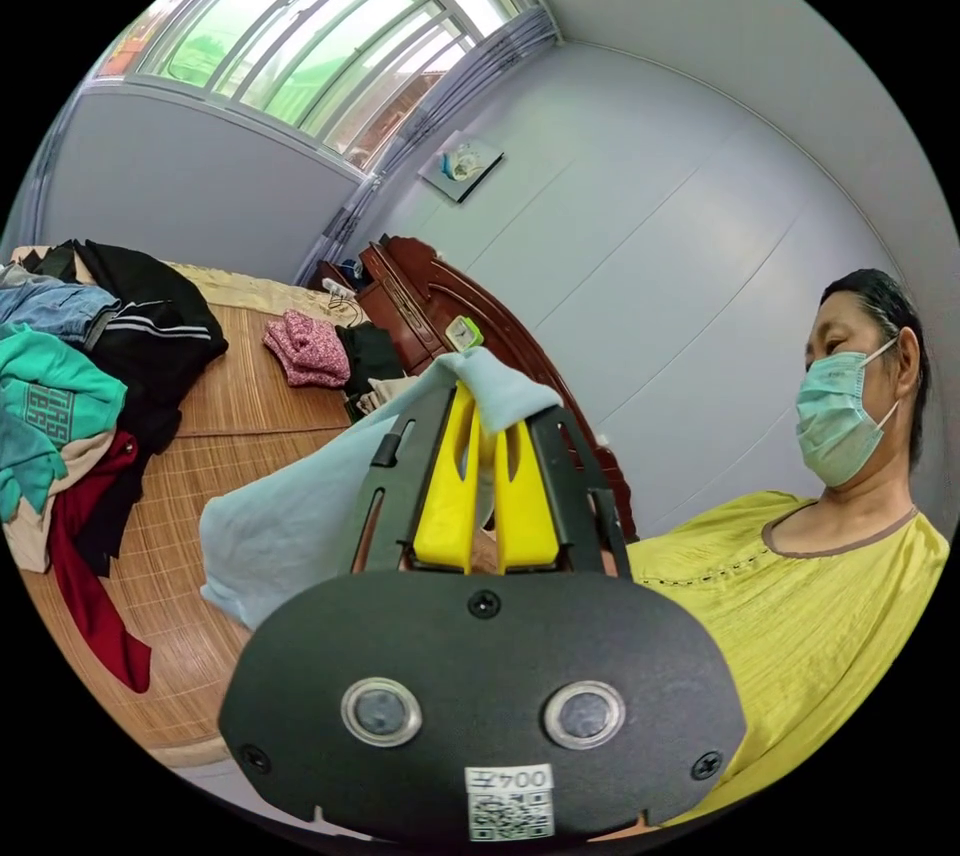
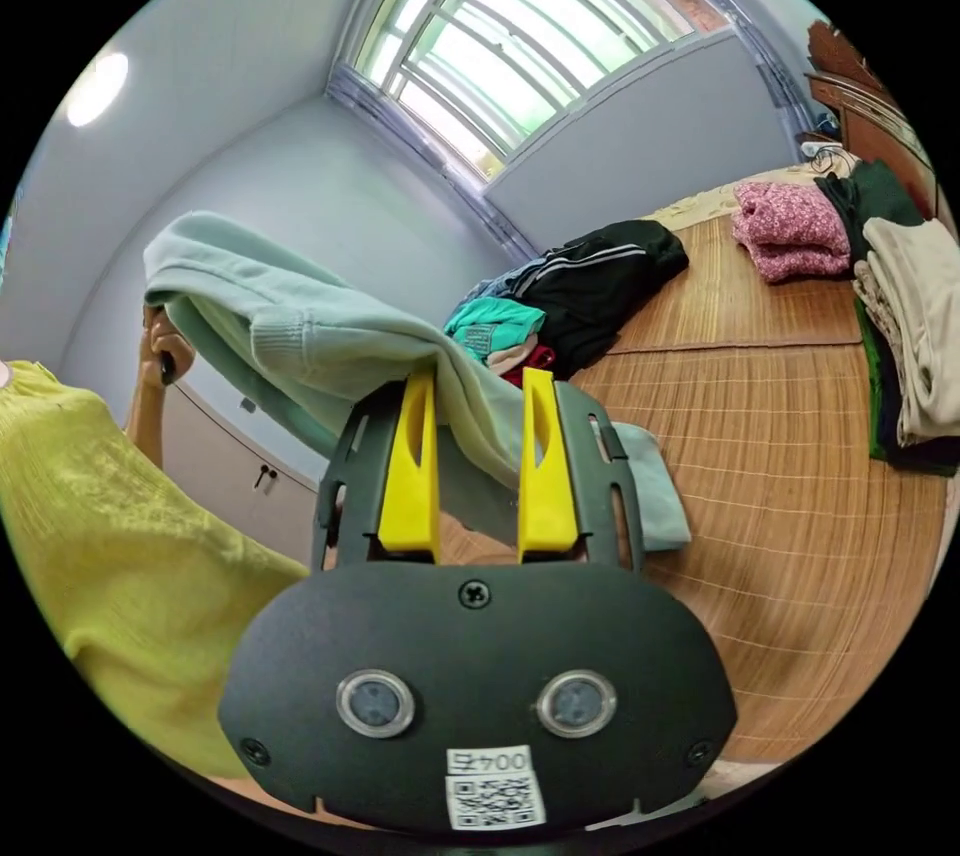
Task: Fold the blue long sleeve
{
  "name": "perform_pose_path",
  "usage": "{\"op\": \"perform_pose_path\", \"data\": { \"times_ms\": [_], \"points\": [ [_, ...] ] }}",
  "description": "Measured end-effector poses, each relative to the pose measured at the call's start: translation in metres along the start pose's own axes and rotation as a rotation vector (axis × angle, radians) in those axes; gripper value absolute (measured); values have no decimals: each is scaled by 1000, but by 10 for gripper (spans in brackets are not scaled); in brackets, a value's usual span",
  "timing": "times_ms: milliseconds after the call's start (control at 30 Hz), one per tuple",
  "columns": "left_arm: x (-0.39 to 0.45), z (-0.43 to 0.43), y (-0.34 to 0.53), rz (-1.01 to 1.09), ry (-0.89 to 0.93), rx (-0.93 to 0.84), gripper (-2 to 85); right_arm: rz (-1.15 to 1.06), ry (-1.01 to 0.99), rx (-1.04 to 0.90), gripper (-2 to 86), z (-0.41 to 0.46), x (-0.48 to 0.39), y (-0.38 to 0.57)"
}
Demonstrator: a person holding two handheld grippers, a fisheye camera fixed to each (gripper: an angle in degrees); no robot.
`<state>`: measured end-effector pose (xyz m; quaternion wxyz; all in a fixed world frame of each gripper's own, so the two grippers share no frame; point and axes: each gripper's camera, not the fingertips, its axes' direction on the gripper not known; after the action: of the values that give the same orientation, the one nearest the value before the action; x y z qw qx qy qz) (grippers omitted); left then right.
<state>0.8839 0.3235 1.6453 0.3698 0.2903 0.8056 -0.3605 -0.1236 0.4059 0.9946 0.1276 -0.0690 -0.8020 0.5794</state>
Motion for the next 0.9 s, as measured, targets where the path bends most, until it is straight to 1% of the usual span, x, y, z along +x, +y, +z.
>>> {"op": "perform_pose_path", "data": {
  "times_ms": [300,433,500,567,767,900],
  "points": [
    [17,-18,16,-12,-34,20,2,-73,61,-93,151,20,-22,-5],
    [24,-24,26,-26,-54,30,2,-53,54,-80,116,20,-26,-11],
    [26,-26,29,-31,-68,33,2,-58,55,-65,77,17,-29,-18],
    [26,-29,33,-41,-87,41,2,-35,7,-55,32,9,-28,-31],
    [20,-40,45,-82,-154,73,2,0,-39,-21,7,-21,-23,-78],
    [14,-43,51,-101,-231,65,3,-18,-15,26,3,-45,-32,-114]
  ]
}}
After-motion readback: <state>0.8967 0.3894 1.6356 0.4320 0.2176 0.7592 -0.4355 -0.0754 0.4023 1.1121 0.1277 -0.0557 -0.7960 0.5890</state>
